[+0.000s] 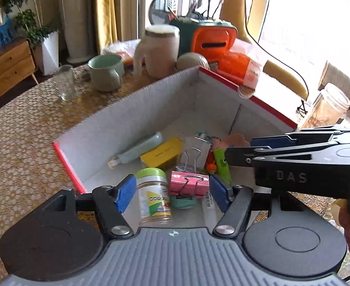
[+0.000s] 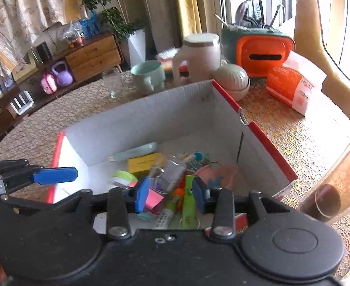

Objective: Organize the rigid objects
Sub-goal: 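Open the left gripper to drop the binder clip while the right gripper releases the highlighter, then withdraw both open grippers from the red box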

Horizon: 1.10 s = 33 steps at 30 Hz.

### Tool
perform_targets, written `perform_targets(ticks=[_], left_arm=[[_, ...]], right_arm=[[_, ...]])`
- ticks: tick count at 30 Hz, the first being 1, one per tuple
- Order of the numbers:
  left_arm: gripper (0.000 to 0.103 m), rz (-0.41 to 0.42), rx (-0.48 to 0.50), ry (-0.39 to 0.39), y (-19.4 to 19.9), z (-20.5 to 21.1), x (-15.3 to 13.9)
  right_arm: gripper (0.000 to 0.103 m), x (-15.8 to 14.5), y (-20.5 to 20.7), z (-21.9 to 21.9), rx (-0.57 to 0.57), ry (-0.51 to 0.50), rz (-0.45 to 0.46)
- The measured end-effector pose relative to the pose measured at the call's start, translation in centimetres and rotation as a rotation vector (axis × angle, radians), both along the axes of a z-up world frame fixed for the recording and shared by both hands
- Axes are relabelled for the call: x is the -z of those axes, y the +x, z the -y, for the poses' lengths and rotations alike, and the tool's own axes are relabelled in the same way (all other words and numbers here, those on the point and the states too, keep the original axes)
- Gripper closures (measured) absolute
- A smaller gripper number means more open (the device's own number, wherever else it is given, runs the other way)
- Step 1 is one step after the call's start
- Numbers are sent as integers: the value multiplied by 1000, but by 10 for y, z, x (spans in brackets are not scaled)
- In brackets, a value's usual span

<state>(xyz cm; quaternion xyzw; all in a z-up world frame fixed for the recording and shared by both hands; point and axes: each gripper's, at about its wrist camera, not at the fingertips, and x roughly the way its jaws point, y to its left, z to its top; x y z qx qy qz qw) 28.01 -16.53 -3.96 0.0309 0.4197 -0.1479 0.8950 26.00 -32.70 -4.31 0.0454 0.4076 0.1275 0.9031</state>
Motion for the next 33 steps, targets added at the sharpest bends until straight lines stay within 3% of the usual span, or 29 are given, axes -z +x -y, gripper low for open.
perform_targets(ticks=[6, 16, 26, 31, 33], left_arm=[[36, 62, -17, 11, -23, -13, -12], [22, 131, -18, -13, -54, -24, -26], [15, 173, -53, -47, -82, -39, -33], [2, 188, -77, -63, -94, -46, -35], [1, 196, -80, -62, -100, -47, -36]], right_arm=[[52, -13, -24, 0, -13, 38, 55], [37, -30, -67, 0, -33, 84, 143], [5, -37, -106, 2, -92, 107, 253], [0, -40, -123, 2, -108, 125, 302], [0, -40, -129, 2, -103, 124, 319]])
